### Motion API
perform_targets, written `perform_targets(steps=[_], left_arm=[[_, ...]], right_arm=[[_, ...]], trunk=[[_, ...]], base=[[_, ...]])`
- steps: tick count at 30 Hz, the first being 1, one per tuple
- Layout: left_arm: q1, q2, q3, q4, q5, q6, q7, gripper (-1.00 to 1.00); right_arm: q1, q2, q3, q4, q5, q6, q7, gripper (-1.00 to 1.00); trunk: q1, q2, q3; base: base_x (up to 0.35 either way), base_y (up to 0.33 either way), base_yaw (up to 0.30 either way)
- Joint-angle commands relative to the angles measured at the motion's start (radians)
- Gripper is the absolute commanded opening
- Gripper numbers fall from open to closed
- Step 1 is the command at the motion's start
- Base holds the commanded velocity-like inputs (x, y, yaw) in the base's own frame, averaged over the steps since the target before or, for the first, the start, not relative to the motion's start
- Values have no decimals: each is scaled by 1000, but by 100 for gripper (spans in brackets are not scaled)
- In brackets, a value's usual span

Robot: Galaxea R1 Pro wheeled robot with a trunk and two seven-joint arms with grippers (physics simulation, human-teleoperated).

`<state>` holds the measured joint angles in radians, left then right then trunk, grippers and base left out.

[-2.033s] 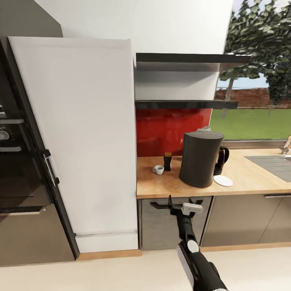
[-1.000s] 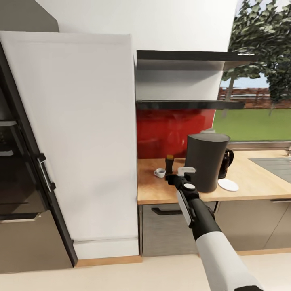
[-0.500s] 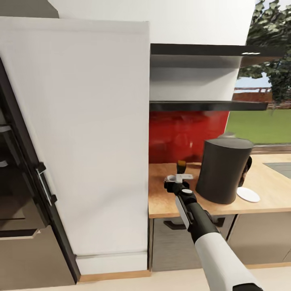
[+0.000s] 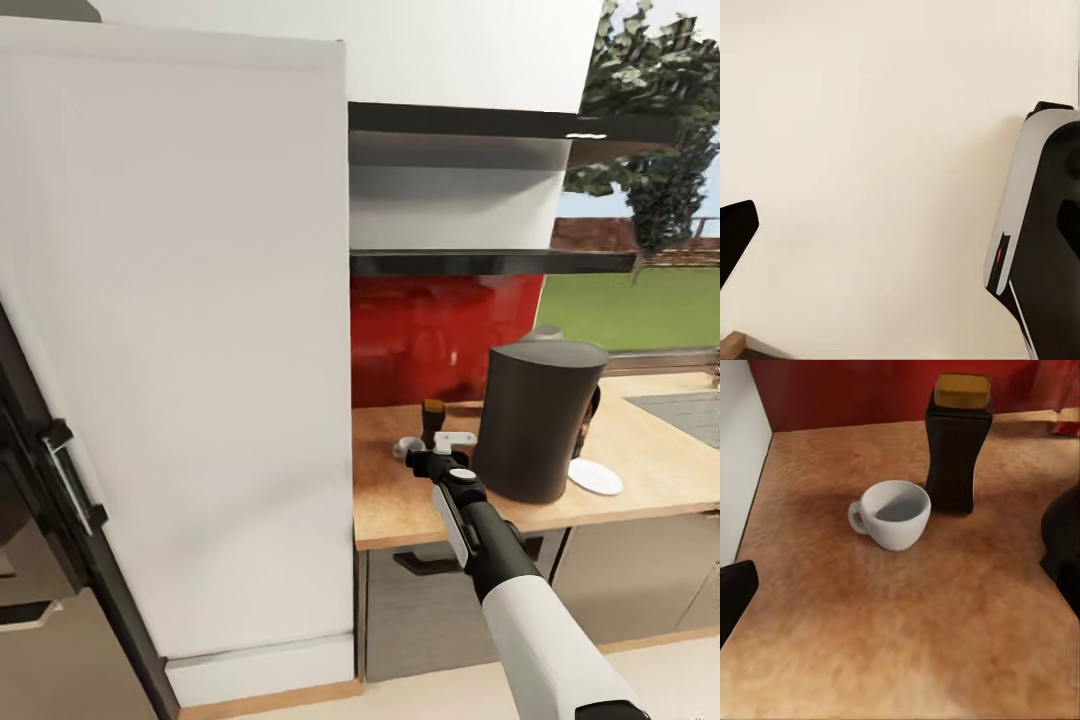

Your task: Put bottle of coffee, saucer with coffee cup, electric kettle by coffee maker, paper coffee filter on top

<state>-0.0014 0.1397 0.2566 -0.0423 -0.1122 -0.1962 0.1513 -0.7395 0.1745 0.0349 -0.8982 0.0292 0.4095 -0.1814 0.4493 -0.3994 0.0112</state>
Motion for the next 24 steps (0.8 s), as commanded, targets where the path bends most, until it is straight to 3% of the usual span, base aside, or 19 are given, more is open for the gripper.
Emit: perform_targets(steps=[1,8,16,24], left_arm=[[0,0,7,1,-11,-3,3,100],[4,1,7,10,-11,1,3,100],[9,2,6,49,-11,86,4,100],[10,1,6,51,-11,90,4,100]], right_arm=[[0,0,2,-1,3,6,-4,100],[0,0,2,27,3,6,-4,100],[0,0,2,52,3,6,-5,100],[0,0,2,97,4,10,-7,100]], trunk=[[1,-1,0],[1,-1,0],[1,-1,0],[1,-1,0]], base=[[191,0,-90],[141,4,-24],[4,0,-119],[145,19,-5]])
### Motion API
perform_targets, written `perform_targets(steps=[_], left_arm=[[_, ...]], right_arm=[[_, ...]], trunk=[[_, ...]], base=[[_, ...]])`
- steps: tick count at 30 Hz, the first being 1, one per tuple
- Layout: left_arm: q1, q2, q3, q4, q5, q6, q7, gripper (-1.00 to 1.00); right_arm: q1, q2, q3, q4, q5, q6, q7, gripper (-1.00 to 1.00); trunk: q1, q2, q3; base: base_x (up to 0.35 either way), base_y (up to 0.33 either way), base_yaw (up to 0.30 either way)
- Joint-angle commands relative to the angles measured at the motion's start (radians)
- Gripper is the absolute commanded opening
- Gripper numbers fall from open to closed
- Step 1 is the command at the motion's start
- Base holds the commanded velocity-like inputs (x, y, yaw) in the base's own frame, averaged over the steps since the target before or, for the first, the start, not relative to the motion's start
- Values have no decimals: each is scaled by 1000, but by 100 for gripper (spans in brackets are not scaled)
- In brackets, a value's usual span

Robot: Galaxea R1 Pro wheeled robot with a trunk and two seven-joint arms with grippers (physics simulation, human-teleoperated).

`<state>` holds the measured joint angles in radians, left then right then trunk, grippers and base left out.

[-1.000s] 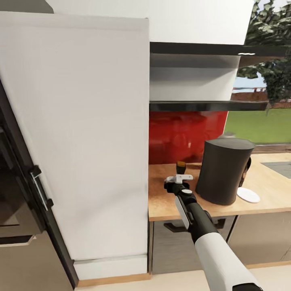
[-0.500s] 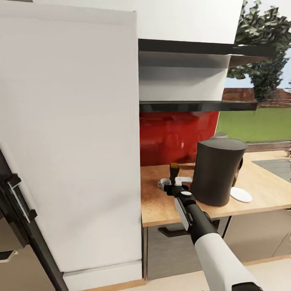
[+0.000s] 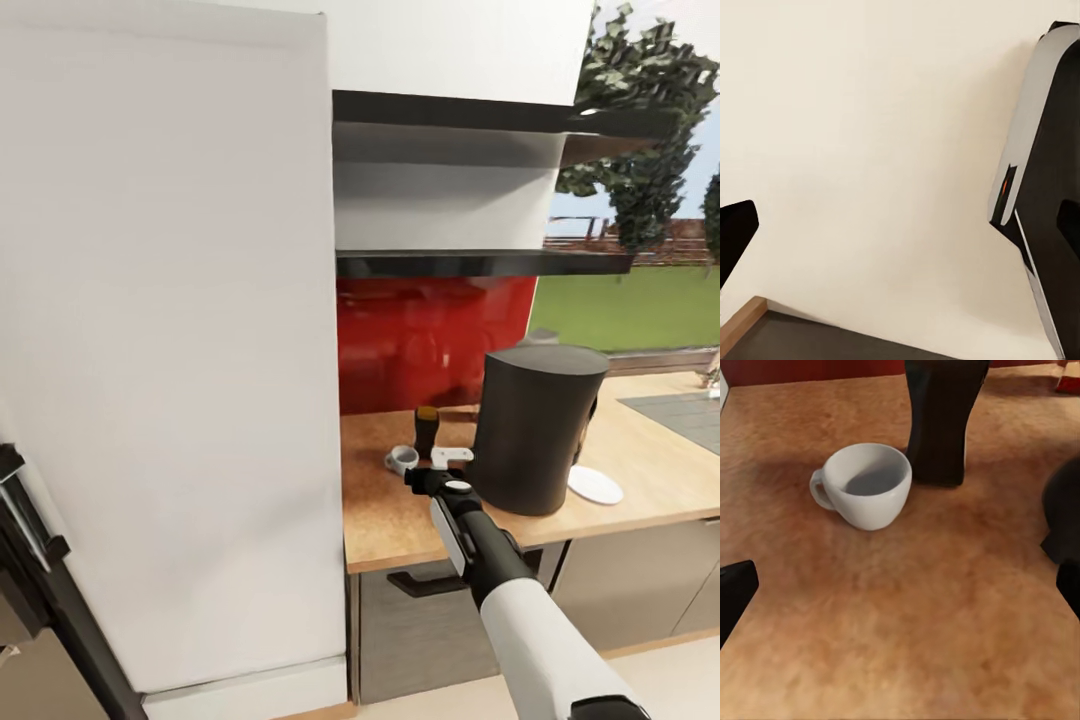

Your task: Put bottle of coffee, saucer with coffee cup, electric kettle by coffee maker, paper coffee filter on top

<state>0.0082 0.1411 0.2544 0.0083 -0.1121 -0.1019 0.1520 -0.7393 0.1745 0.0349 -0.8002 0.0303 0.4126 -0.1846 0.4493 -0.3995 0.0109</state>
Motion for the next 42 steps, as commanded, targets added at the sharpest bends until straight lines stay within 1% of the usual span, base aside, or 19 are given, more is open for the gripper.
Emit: perform_targets(steps=[1,2,3,5,8,20,26,35,42], left_arm=[[4,0,8,2,-11,-4,3,100],[6,0,8,2,-11,-4,3,100],[9,0,8,2,-11,-4,3,100],[11,0,8,2,-11,-4,3,100],[13,0,8,2,-11,-4,3,100],[18,1,8,2,-11,-4,3,100],[23,1,8,2,-11,-4,3,100],[26,0,8,2,-11,-4,3,100],[26,-1,8,2,-11,-3,3,100]], right_arm=[[0,0,2,4,3,25,-4,100],[0,0,2,6,3,51,-5,100],[0,0,2,4,3,102,-5,100],[0,0,2,1,2,170,-5,100],[0,0,2,0,2,199,-5,100],[0,0,1,-23,2,209,-6,100],[0,0,0,-25,3,209,-6,100],[0,0,-1,-26,3,209,-6,100],[0,0,-1,-27,3,209,-6,100]], trunk=[[1,0,0],[1,0,0],[1,0,0],[1,0,0],[1,0,0],[1,0,0],[1,0,0],[1,0,0],[1,0,0]], base=[[126,24,0],[80,15,0],[41,8,0],[20,4,0],[6,1,0],[2,0,0],[145,22,0],[24,4,0],[215,0,0]])
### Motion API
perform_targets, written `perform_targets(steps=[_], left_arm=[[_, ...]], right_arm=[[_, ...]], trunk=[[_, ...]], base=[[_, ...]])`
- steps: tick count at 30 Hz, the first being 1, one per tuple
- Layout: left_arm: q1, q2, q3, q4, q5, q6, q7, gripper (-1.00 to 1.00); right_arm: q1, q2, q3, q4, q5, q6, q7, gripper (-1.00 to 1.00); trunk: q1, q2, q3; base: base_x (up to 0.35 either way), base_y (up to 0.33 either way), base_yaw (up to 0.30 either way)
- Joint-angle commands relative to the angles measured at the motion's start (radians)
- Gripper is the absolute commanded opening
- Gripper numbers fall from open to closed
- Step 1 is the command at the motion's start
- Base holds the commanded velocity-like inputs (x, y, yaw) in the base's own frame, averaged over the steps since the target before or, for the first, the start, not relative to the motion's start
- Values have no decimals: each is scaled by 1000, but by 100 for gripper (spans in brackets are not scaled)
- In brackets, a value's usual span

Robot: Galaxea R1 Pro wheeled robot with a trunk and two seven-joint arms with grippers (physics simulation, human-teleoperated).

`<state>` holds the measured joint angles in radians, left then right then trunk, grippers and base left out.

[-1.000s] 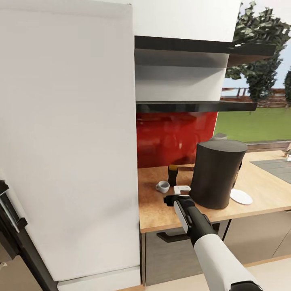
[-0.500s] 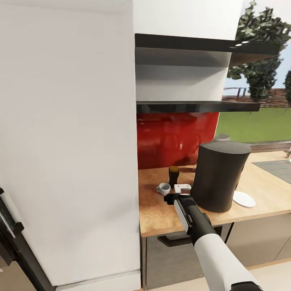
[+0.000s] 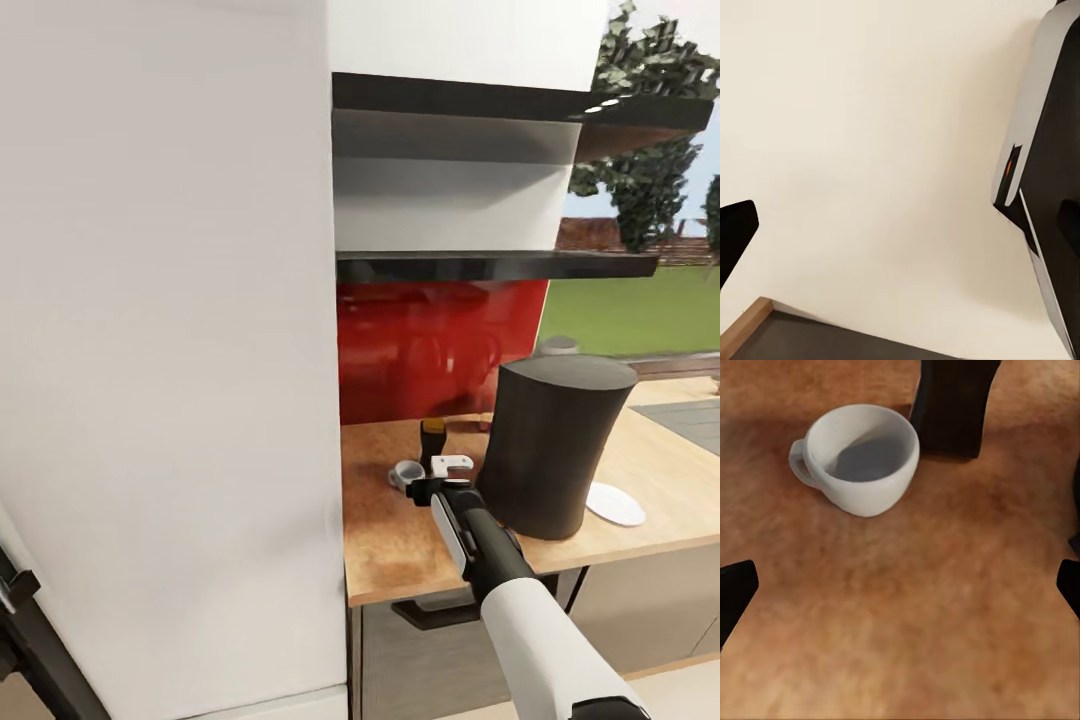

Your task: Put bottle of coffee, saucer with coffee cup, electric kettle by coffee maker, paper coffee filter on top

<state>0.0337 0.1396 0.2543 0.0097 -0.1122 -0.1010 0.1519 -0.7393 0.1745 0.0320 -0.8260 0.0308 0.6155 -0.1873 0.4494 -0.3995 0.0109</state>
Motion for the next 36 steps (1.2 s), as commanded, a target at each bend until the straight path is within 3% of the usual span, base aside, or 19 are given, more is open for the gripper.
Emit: perform_targets(steps=[1,13,36], left_arm=[[1,0,8,1,-11,-4,3,100],[15,1,-12,2,-11,-3,3,100],[16,-3,-13,3,-11,-3,3,100]], right_arm=[[0,0,2,-1,3,6,-3,100],[0,0,-1,1,2,6,-3,100],[0,0,-4,2,3,6,-2,100]], trunk=[[1,-1,0],[1,-1,0],[1,-1,0]], base=[[103,0,0],[119,0,0],[75,0,0]])
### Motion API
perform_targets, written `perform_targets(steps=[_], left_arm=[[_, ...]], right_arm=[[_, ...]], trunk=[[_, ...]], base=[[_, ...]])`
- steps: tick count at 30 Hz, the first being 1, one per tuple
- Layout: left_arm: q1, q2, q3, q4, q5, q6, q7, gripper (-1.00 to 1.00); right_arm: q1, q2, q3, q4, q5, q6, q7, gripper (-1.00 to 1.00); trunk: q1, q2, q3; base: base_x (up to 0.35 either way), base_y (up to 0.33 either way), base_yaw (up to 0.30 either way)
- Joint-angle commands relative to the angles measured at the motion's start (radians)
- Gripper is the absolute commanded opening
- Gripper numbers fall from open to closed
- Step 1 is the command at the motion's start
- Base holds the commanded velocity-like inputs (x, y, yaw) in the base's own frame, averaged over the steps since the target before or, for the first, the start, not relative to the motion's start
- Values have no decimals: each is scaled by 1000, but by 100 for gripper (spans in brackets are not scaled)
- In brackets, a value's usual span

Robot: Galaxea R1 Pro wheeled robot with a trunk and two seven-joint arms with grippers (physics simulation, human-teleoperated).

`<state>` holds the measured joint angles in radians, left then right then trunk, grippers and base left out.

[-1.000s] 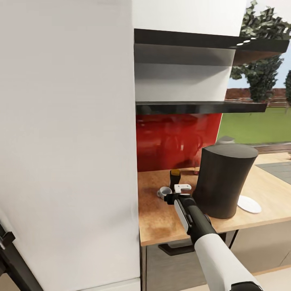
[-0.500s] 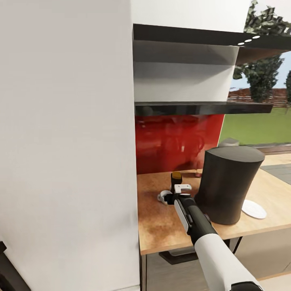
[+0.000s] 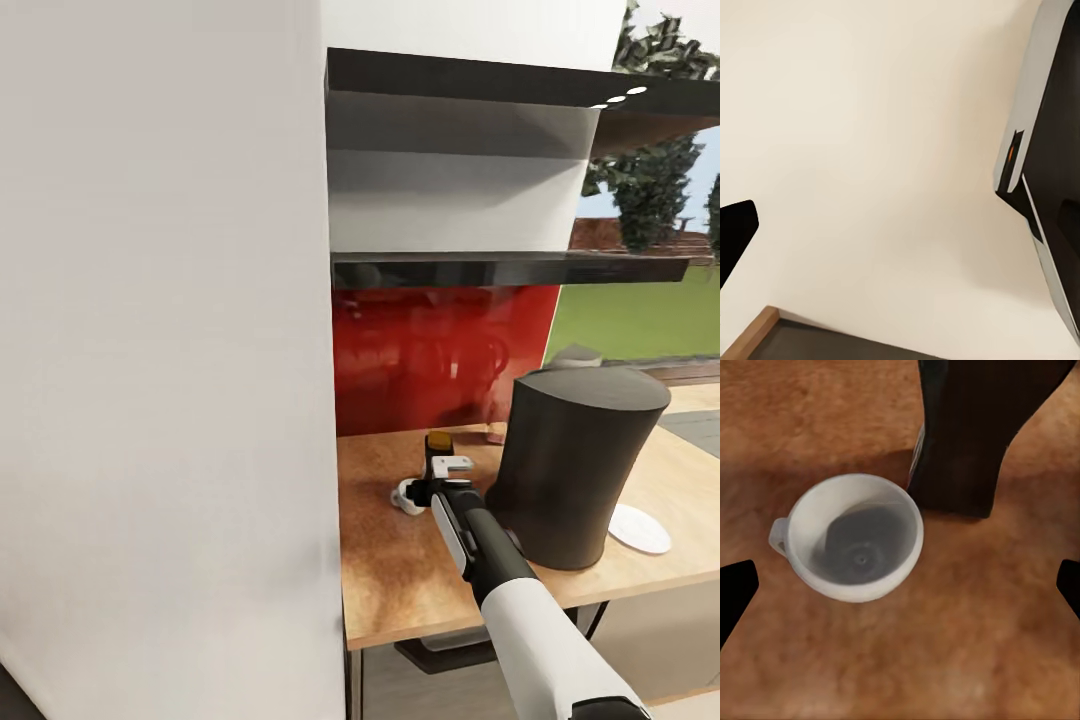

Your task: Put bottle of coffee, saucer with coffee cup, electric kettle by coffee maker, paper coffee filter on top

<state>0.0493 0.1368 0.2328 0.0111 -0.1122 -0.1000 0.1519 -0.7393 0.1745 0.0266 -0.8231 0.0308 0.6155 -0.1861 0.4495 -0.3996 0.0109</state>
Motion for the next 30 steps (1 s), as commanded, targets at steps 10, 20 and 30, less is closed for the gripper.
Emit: perform_targets(steps=[10,20,30], left_arm=[[1,1,8,1,-11,-4,3,100],[1,0,8,1,-11,-4,3,100],[1,1,8,1,-11,-4,3,100]], right_arm=[[0,0,2,3,3,6,-3,100],[0,0,3,5,4,6,-3,100],[0,0,3,9,4,6,-3,100]], trunk=[[0,0,0],[0,0,0],[0,0,0]], base=[[130,0,0],[2,0,0],[111,-24,0]])
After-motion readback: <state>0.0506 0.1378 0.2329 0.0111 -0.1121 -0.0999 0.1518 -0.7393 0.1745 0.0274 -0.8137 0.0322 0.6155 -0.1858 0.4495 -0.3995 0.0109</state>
